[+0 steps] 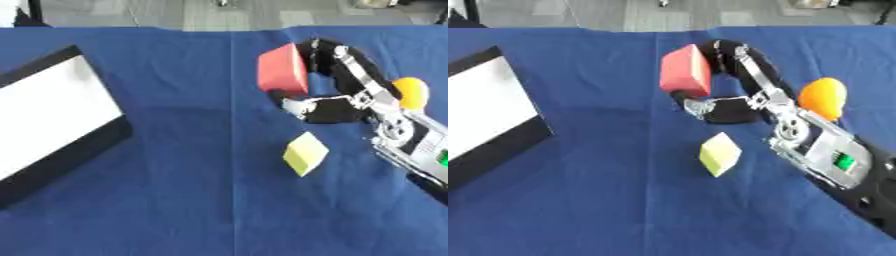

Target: Pick up the objects with one hand, pass them to the other hand, and then place them into the box on the other side of the table.

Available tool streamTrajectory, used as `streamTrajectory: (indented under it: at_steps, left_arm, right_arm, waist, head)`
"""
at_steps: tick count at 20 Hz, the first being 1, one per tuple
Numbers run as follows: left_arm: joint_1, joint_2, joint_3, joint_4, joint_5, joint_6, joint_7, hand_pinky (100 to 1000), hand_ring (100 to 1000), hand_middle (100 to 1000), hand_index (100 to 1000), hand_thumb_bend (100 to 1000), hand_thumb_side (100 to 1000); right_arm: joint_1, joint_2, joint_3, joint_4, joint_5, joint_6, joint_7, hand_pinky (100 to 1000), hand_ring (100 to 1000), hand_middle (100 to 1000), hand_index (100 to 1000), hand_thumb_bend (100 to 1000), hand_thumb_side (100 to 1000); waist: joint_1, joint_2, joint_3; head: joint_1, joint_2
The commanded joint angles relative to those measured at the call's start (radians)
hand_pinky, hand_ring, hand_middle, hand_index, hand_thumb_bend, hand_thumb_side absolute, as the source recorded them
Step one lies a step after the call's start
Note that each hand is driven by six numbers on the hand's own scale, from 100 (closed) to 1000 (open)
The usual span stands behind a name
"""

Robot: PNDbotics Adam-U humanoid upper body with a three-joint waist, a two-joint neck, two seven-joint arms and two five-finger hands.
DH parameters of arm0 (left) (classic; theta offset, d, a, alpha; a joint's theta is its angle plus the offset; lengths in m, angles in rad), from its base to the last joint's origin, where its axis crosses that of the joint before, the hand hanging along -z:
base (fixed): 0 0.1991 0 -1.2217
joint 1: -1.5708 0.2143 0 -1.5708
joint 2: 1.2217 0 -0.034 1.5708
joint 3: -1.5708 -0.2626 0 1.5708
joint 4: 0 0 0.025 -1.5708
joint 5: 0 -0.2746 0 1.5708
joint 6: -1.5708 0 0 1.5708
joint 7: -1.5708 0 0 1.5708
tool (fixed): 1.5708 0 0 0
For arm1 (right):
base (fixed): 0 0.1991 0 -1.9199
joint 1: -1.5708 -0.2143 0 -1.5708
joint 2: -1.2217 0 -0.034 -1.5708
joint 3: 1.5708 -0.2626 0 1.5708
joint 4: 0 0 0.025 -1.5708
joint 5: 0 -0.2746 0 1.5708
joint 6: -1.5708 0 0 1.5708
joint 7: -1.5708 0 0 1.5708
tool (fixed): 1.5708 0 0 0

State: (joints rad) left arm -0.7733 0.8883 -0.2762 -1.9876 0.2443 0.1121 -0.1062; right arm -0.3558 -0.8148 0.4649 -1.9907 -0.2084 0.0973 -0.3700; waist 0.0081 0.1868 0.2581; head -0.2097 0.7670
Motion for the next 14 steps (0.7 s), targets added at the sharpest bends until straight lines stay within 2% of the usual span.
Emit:
streamTrajectory:
  at_steps: [1,9,14]
  left_arm:
    - [-0.054,0.032,-0.039,-0.012,-0.053,0.040,-0.059,781,732,735,840,100,293]
    - [-0.159,-0.014,-0.186,-0.012,-0.180,0.169,-0.183,796,752,753,862,100,253]
    - [-0.220,-0.068,-0.268,-0.012,-0.238,0.249,-0.223,795,754,754,857,100,281]
  right_arm:
    - [-0.020,-0.013,0.003,-0.009,0.020,-0.002,-0.012,679,577,487,665,320,100]
    - [-0.044,-0.007,0.029,-0.009,0.016,-0.023,-0.069,674,575,486,664,308,100]
    - [-0.064,0.006,0.045,-0.009,0.023,-0.028,-0.078,675,575,486,663,303,100]
  waist:
    - [0.020,-0.028,0.007]
    - [0.033,-0.026,0.024]
    - [0.034,-0.025,0.029]
  head:
    - [-0.004,0.003]
    - [-0.005,0.003]
    - [-0.008,0.003]
